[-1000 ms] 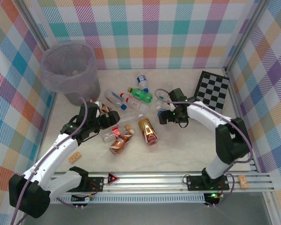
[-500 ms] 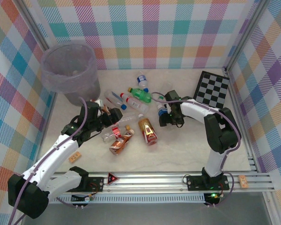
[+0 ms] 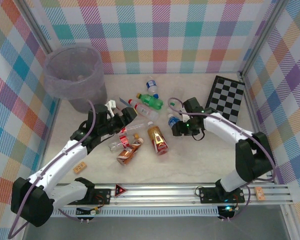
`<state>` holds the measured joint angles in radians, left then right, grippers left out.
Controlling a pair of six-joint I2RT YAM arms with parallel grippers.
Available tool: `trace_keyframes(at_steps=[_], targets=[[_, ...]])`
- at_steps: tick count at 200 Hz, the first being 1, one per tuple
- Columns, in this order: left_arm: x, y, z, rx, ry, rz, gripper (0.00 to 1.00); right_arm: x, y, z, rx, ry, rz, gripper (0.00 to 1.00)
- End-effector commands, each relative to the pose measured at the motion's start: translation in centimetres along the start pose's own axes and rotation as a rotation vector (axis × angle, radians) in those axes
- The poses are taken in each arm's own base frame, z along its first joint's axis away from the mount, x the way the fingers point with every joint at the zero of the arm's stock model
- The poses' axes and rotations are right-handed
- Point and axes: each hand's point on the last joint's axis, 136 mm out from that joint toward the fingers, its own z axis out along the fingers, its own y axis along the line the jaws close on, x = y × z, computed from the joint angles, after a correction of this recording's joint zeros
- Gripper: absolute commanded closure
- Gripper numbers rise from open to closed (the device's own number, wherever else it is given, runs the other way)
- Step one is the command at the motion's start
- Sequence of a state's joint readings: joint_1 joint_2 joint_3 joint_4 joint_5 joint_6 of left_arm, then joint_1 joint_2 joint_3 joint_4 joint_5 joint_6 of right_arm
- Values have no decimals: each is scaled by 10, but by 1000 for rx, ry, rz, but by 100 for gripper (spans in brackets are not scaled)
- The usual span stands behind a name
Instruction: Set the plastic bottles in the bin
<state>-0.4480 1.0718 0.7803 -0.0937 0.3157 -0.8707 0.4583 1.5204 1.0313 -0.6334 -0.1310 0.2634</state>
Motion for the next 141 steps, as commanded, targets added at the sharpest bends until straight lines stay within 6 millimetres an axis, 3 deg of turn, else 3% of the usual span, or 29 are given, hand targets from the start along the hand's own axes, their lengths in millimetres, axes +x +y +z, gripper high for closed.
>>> trace_keyframes(at_steps=[1, 33, 78, 141], targets=[[4, -16, 8, 72, 25, -14, 9, 0, 21, -11, -113, -28, 23, 43], [12, -29, 19, 124, 67, -26, 7, -2, 39, -29, -215, -87, 8, 43], [24, -52, 36, 200, 117, -45, 0, -13, 88, -55, -473, -226, -62, 45], [37, -66, 59, 251, 154, -74, 0, -11, 142, -68, -642, -311, -182, 47]])
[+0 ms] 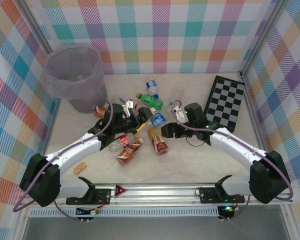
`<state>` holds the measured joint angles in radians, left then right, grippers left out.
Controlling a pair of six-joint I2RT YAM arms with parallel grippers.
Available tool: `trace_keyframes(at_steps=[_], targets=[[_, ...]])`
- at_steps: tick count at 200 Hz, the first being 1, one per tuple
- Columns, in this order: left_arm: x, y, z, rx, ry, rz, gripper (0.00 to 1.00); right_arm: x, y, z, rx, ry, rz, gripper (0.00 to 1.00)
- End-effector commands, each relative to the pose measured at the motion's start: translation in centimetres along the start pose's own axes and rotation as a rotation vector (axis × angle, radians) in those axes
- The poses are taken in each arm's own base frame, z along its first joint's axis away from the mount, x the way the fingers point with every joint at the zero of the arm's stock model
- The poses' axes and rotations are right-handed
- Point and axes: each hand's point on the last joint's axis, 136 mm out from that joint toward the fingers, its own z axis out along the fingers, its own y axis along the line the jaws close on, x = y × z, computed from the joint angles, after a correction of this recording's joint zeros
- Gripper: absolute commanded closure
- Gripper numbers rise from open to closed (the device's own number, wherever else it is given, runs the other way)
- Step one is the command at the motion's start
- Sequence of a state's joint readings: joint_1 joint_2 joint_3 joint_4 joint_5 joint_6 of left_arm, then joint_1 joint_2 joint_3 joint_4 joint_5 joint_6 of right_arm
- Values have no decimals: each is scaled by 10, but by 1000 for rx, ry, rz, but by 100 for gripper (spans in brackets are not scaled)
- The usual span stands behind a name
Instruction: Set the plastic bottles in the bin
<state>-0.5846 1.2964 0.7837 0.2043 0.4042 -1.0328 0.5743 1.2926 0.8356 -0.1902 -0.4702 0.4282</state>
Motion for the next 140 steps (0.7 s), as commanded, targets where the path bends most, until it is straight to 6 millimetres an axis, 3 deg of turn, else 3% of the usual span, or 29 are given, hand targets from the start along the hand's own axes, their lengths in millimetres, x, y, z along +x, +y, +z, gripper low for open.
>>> trace_keyframes(at_steps=[1, 33, 98, 140], targets=[[-4, -34, 6, 104, -3, 16, 0, -16, 34, -1, -130, -73, -72, 47], [0, -30, 15, 92, 9, 10, 5, -18, 45, 3, -164, -78, -93, 47], [0, -27, 19, 88, 6, -1, 33, -15, 40, 12, -143, -54, -86, 46], [-1, -24, 21, 80, 6, -1, 42, -15, 38, 8, -113, -50, -94, 30]])
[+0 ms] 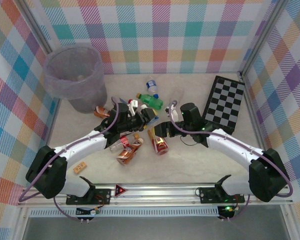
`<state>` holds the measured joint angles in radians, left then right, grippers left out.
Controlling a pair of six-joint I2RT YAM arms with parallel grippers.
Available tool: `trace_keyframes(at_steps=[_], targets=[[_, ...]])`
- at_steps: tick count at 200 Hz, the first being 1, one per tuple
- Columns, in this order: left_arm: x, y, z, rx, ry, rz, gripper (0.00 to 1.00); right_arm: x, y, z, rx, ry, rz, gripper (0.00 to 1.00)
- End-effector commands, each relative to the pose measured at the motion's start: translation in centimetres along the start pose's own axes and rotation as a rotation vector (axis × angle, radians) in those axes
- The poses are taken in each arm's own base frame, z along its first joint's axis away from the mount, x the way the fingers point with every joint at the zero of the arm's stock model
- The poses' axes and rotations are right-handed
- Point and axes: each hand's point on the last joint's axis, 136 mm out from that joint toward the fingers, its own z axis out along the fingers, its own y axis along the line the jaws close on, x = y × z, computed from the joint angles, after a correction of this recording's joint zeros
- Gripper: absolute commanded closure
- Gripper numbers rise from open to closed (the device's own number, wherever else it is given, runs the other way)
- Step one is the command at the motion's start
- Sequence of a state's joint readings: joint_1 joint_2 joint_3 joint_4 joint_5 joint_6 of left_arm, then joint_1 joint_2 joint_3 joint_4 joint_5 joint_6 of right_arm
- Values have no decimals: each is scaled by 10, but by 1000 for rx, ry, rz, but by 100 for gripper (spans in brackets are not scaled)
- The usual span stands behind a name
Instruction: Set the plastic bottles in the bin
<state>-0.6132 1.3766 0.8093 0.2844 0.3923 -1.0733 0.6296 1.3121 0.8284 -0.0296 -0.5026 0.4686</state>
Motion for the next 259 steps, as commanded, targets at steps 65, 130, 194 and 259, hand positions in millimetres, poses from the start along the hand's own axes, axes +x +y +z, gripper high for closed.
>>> trace_keyframes(at_steps=[65, 130, 194, 259], targets=[[-3, -18, 6, 33, 7, 36, 44, 4, 3, -28, 82, 26, -45, 1], [-18, -21, -3, -39, 1, 113, 47, 9, -15, -69, 171, -42, 19, 1], [-77, -41, -42, -118, -53, 213, 59, 19, -30, -79, 213, -44, 73, 1], [-164, -74, -111, -176, -206, 299, 78, 33, -48, -82, 304, 2, 90, 1]])
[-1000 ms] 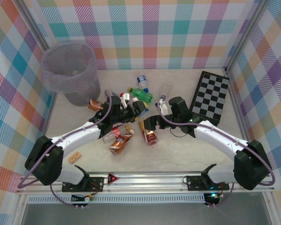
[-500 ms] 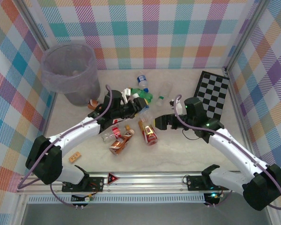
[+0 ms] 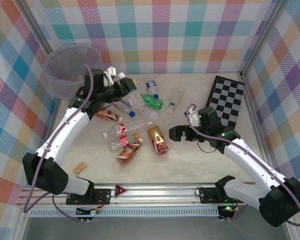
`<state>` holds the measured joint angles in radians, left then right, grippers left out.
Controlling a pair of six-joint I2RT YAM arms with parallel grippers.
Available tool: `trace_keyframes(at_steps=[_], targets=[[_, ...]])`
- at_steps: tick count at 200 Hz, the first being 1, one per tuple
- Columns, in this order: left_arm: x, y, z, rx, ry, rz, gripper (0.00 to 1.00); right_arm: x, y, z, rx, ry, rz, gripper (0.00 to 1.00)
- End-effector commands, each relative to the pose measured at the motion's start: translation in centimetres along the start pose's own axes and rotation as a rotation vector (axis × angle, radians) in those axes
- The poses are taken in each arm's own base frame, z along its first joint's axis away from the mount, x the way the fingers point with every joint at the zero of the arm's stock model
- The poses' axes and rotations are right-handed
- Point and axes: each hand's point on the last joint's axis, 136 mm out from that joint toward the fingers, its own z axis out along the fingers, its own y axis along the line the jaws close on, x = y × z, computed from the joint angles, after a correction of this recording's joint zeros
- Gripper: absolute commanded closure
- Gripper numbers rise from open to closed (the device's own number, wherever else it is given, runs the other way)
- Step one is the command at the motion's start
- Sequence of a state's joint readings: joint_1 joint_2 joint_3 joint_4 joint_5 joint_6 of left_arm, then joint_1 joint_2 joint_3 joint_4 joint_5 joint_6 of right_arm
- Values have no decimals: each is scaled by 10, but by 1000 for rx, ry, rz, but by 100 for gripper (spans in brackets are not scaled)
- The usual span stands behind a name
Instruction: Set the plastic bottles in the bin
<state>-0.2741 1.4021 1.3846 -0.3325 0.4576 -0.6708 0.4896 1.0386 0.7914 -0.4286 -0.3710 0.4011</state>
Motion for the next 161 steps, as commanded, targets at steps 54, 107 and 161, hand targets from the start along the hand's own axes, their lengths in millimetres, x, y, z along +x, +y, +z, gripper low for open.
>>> trace_keyframes(at_steps=[54, 107, 161], targets=[[-119, 24, -54, -61, -202, 9, 100, 20, -17, -6, 69, 35, 8, 1], [-196, 54, -92, -96, -418, -50, 100, 31, -23, -10, 96, 47, 27, 1], [-243, 111, -112, -323, -490, -58, 100, 40, -29, -14, 120, 50, 40, 1]])
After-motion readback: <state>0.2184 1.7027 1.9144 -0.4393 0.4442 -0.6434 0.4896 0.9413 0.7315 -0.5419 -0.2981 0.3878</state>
